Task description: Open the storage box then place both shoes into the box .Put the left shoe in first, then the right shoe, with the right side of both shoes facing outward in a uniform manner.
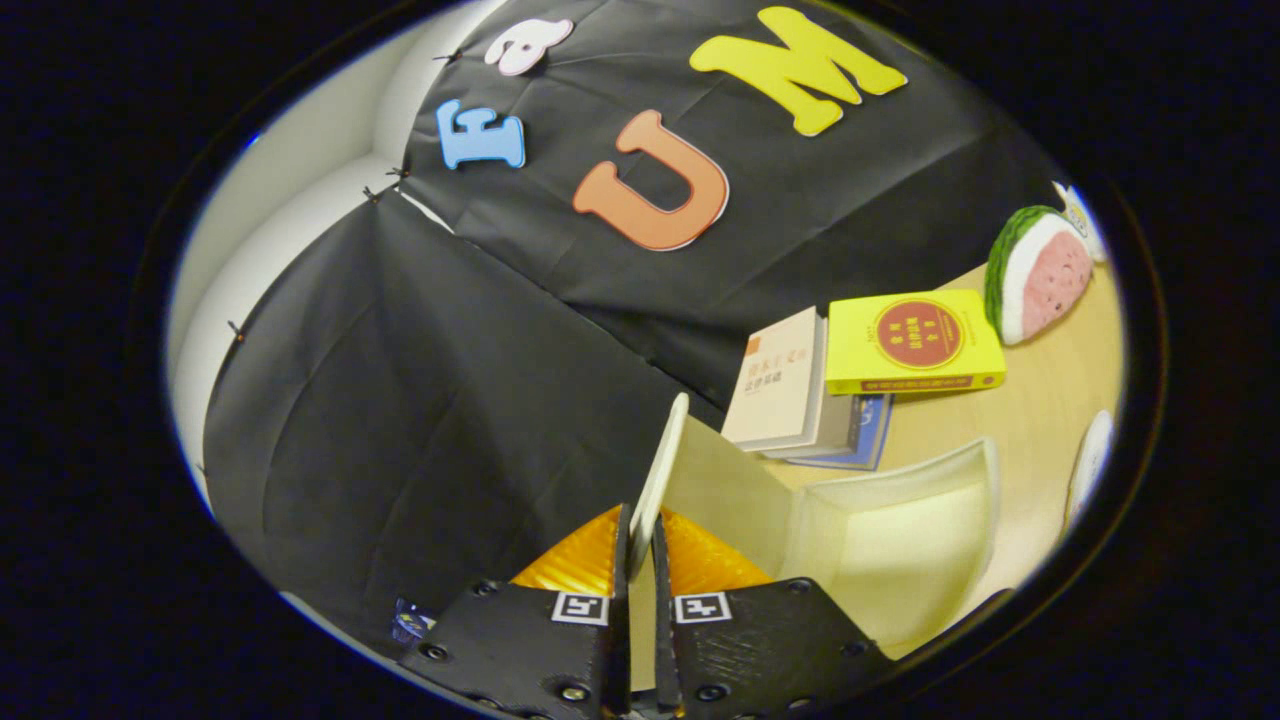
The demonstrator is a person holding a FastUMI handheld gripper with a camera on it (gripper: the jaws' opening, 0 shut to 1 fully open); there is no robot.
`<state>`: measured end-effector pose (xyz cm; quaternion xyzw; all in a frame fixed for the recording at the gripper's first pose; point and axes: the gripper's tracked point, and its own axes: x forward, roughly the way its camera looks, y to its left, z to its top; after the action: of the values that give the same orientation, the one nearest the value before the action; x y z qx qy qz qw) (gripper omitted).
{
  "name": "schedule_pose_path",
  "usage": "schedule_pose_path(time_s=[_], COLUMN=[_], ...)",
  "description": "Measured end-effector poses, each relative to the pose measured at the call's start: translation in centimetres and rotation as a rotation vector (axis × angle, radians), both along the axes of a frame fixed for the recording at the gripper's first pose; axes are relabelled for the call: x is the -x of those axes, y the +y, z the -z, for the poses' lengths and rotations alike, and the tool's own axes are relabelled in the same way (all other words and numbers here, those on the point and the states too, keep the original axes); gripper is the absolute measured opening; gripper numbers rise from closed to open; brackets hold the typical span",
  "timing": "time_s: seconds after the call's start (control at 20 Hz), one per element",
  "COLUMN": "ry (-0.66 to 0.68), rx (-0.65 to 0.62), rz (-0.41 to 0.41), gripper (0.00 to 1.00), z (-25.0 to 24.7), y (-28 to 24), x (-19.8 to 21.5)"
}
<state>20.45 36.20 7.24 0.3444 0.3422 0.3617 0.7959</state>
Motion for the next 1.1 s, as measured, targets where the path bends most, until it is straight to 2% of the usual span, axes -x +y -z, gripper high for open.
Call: schedule_pose_path(time_s=[0.3, 0.5, 0.55, 0.65, 0.8, 1.1], ry=[0.044, 0.043, 0.037, 0.021, -0.016, -0.051], rx=[0.068, 0.108, 0.129, 0.159, 0.203, 0.342], rz=[-0.071, -0.084, -0.087, -0.088, -0.061, 0.022], gripper=[0.16, 0.77, 0.85, 0.95, 0.95, 0.95], z=[2.3, 3.3, 3.6, 3.6, 3.2, 5.1], y=[10.3, 13.2, 13.1, 11.9, 7.5, -5.8], x=[1.5, 2.2, 2.1, 2.4, 2.0, 0.9])
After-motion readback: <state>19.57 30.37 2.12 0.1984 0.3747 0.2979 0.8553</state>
